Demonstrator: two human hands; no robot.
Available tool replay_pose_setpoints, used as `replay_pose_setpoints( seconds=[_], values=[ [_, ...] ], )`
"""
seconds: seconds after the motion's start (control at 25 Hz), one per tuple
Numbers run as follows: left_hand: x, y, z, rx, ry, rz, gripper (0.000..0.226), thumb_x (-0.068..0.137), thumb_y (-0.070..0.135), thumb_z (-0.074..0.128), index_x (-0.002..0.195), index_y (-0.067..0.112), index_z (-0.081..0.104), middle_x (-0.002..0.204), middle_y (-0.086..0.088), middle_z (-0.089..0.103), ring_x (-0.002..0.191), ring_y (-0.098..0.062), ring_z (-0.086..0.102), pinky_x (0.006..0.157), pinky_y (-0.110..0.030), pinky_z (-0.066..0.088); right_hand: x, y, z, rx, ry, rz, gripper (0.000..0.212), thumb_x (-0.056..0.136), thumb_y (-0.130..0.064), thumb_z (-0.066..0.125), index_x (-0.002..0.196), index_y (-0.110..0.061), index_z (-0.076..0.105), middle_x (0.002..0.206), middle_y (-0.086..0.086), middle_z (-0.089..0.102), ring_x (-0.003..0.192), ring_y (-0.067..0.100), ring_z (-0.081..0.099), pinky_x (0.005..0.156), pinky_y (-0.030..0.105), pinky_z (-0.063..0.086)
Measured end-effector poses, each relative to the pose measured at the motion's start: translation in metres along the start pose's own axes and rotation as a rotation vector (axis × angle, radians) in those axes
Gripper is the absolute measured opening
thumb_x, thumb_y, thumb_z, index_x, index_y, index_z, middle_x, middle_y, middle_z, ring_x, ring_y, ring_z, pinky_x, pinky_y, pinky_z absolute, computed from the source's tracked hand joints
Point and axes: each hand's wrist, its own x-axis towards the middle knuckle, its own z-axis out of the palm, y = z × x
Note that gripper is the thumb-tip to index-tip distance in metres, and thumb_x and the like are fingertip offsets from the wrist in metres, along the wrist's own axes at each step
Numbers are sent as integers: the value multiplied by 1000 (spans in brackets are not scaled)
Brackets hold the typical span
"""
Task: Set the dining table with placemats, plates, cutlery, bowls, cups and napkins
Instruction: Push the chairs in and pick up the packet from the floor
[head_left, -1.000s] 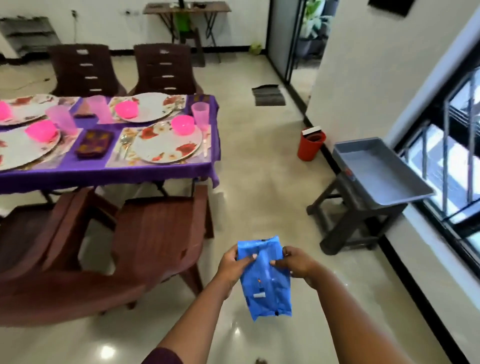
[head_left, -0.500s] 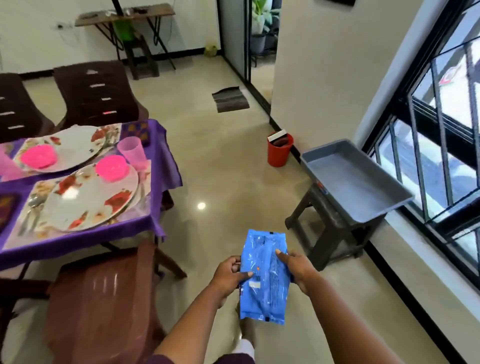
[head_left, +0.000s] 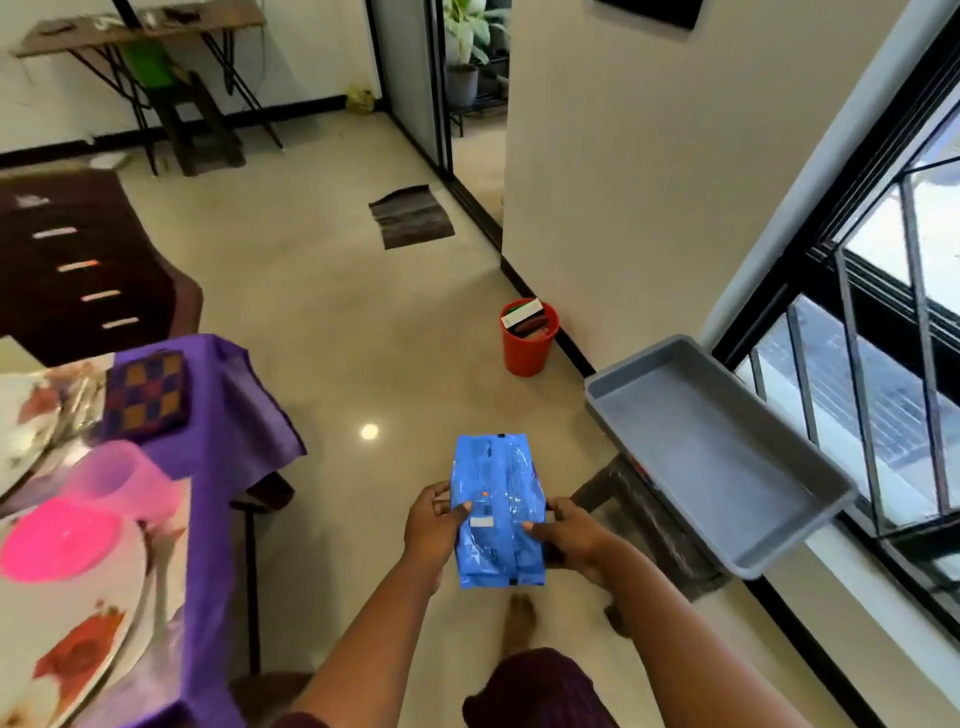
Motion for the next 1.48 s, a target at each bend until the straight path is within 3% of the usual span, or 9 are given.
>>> replay_pose_setpoints(
  seconds=[0.16,0.24,0.32,0.4,0.56,0.84,1.2,1.32,1.48],
  values=[
    [70,37,29,34,-189,-220,98,84,14,74,152,25,4,109,-7,66,82,-23,71,64,-34,58,71,-74,-27,-71,89,-29,26,89,-5,66,112,-9,53,88,12,67,67,22,67,57,33,55],
    [114,60,41,43,-292,-209,115,83,11,75,149,33,-17,113,-10,67,87,-26,72,69,-35,59,113,-114,-43,-87,122,-29,14,90,-3,63,102,-6,57,84,13,66,62,22,65,56,33,54],
    [155,99,53,99,-356,-195,104,84,2,71,148,34,-4,113,-16,66,86,-25,71,69,-32,58,149,-155,-57,-74,184,2,12,90,-4,62,101,-2,59,85,17,67,66,27,66,62,39,56],
    [199,139,65,133,-349,-162,74,84,-5,69,140,18,28,116,-20,63,88,-24,69,69,-31,58,178,-193,-65,-44,199,27,10,91,-5,62,100,-2,59,87,17,67,70,29,66,67,44,58],
    [286,202,91,185,-360,-103,42,84,-6,68,123,5,56,124,-15,61,103,-23,65,87,-34,56,238,-273,-82,42,260,32,20,95,-12,59,114,-6,58,97,14,65,68,20,62,52,29,50],
    [404,236,130,234,-390,-225,56,82,-3,72,133,4,51,116,-6,64,88,-15,66,63,-17,52,318,-348,-103,221,319,17,29,89,-9,64,108,-24,48,98,11,65,73,23,66,55,31,53],
    [582,286,193,440,-600,-274,53,80,-13,69,126,6,50,112,-9,54,88,-24,61,72,-27,58,449,-393,-144,304,487,96,28,84,10,62,101,-12,56,103,17,64,80,29,67,60,32,54],
    [630,263,212,505,-598,-299,41,80,-14,66,115,5,55,88,-7,58,73,-20,61,68,-25,57,499,-385,-156,298,562,126,28,83,11,63,99,-12,57,100,17,64,80,30,68,58,31,54],
    [684,209,241,502,-550,-289,37,79,-10,70,109,9,59,90,-4,60,73,-15,60,66,-21,55,575,-363,-187,217,571,96,31,82,9,63,97,-17,57,102,17,64,87,31,67,65,36,57]
  ],
)
